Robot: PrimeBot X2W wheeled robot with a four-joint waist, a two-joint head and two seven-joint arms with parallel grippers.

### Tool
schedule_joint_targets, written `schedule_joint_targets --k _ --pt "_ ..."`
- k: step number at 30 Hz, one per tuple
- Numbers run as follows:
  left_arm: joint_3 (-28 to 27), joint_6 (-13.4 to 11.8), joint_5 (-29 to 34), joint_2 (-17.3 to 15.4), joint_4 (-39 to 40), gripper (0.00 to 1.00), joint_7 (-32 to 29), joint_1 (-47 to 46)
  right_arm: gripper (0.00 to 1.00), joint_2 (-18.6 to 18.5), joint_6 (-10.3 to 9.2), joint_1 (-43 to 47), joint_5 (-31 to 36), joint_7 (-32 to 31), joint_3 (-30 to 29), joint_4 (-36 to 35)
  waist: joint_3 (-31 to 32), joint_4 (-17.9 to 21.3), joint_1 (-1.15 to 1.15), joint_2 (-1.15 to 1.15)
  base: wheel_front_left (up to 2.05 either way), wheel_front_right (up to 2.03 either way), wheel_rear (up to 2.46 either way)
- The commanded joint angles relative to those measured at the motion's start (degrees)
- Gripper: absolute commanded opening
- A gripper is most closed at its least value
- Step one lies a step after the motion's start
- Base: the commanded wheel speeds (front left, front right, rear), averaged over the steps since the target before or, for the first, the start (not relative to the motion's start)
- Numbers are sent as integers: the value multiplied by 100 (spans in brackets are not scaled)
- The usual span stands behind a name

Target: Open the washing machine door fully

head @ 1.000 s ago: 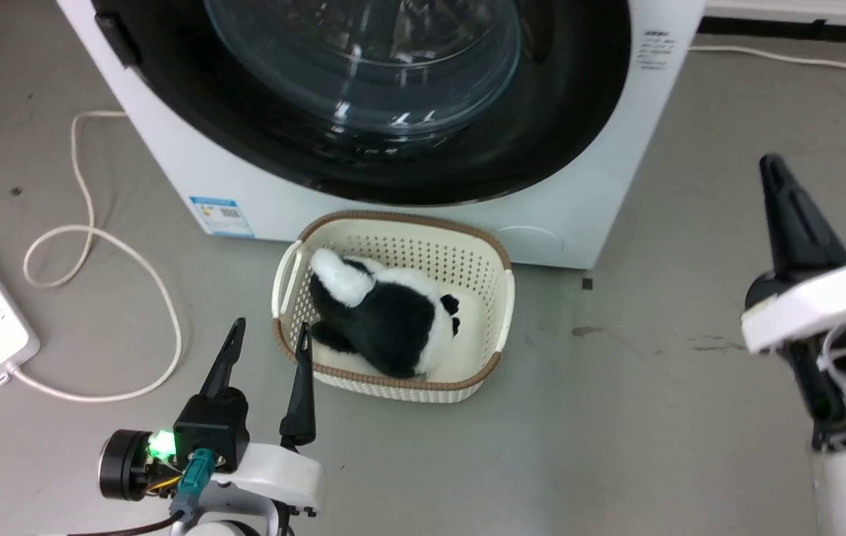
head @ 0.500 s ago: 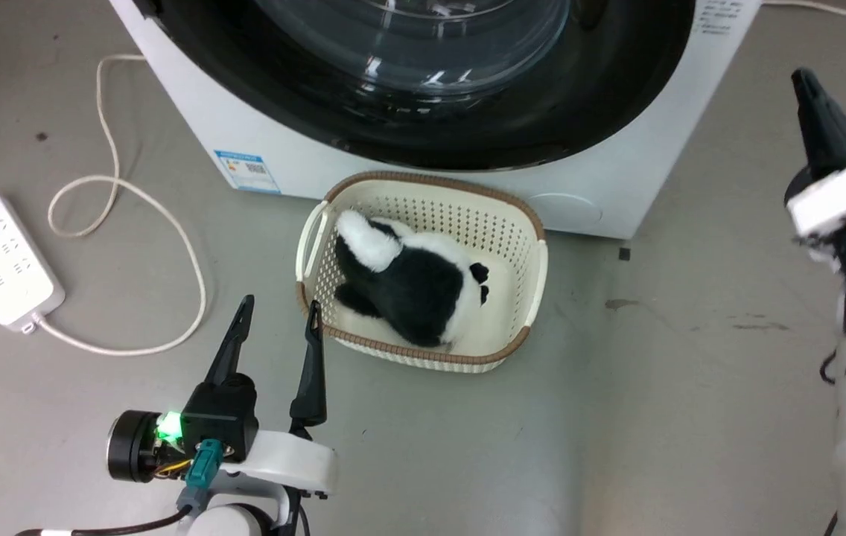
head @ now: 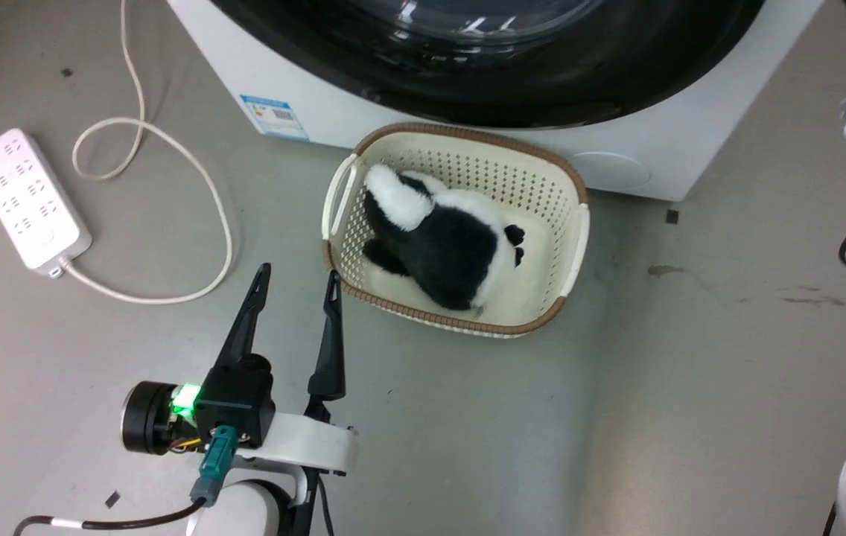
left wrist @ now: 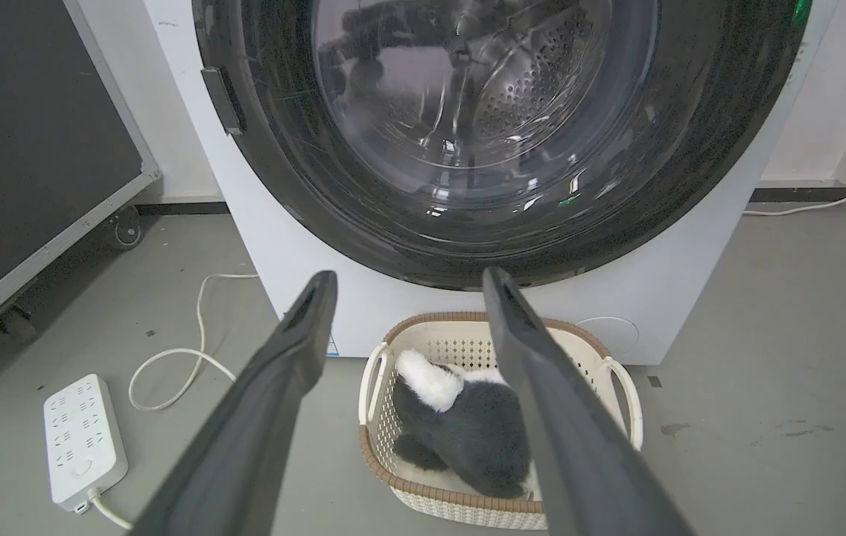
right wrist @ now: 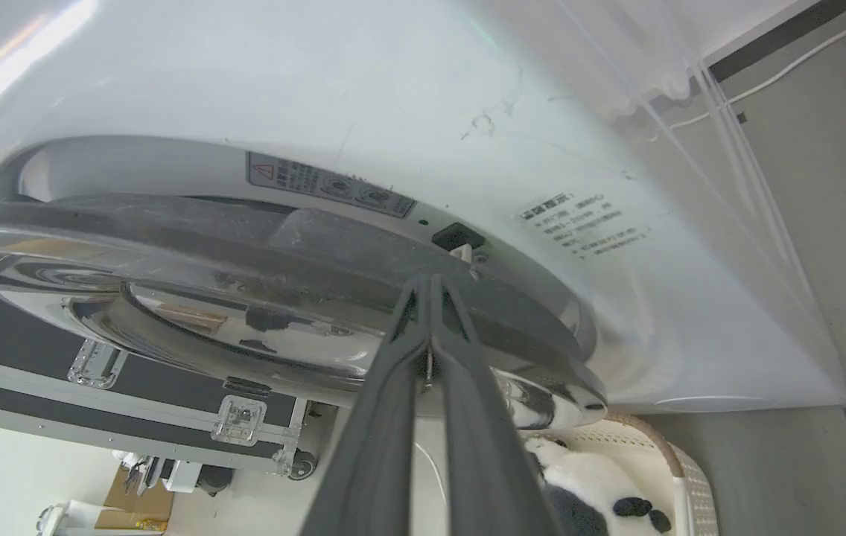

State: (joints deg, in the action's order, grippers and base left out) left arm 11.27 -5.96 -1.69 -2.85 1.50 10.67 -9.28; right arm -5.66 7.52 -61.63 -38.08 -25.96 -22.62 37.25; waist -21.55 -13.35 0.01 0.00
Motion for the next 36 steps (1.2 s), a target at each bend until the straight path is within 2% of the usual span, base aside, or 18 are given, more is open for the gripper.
schedule_joint_targets --k 1,2,4,21,30,36 --pt "63 -57 -12 -7 24 100 75 -109 0 -86 -2 -401 -120 -144 -154 299 -95 -84 -1 0 0 0 0" --pt "106 -84 -21 -6 26 100 111 -141 0 -166 -2 -753 -146 -350 -330 699 -178 -153 -1 0 0 0 0" --pt "136 -100 -27 -6 27 100 135 -164 0 -228 -2 -991 -153 -492 -435 969 -235 -198 -1 0 0 0 0" --pt "339 -257 -68 -4 49 100 326 -388 0 -575 -3 -2334 -409 -1407 -1083 2621 -562 -474 -1 0 0 0 0" --pt "370 -335 -56 -9 -25 100 433 -355 0 -529 -3 -2017 -766 -2097 -1243 2898 -229 -443 -1 0 0 0 0" --pt "300 -298 -37 -58 -142 100 433 -120 0 -199 -3 -1002 -947 -2393 -1182 2413 366 -298 -1 0 0 0 0"
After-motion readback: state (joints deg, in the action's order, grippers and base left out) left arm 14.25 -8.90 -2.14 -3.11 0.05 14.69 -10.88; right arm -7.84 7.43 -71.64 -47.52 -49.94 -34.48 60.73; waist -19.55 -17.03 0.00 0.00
